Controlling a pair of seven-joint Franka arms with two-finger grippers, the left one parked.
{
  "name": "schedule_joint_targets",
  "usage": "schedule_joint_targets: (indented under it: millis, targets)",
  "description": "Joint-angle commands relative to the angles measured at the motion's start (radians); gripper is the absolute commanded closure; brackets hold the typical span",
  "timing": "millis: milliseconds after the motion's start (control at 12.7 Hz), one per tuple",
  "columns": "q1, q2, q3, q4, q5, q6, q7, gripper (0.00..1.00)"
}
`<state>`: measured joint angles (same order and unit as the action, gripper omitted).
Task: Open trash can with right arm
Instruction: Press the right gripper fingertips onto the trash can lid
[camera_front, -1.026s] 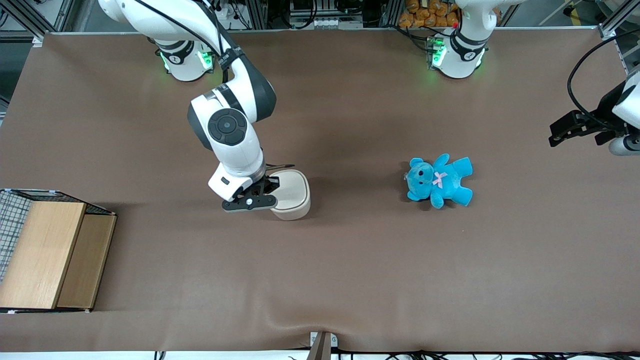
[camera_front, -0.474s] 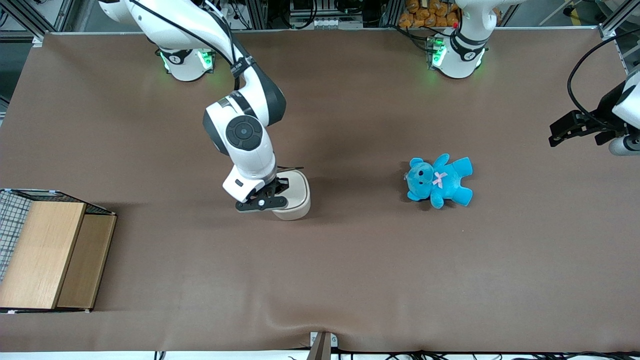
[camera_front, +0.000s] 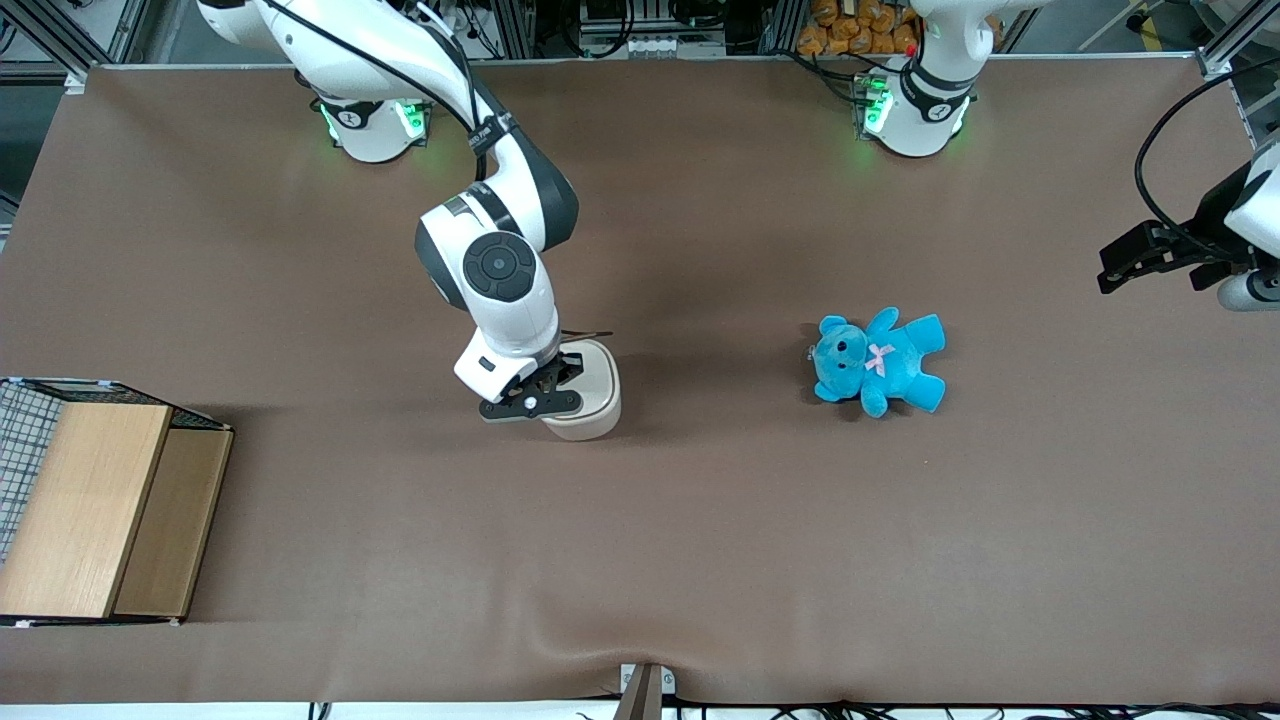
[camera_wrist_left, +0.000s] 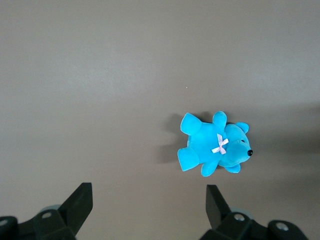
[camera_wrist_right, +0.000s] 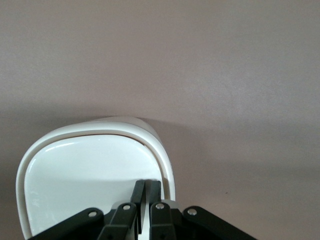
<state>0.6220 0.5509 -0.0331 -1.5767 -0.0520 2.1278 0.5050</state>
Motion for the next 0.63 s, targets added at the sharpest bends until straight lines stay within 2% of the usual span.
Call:
schedule_joint_targets:
  millis: [0,395,474,553]
  targets:
    - [0.008,0.010,-0.004,-0.002,-0.009,0.003,0.024,0.90]
    - [0.010,0.032,-0.005,-0.002,-0.014,0.023,0.024,0.90]
    - [0.010,0.030,-0.005,0.000,-0.014,0.017,0.023,0.85]
    - [0.010,0.020,-0.005,0.007,-0.011,0.008,0.021,0.62]
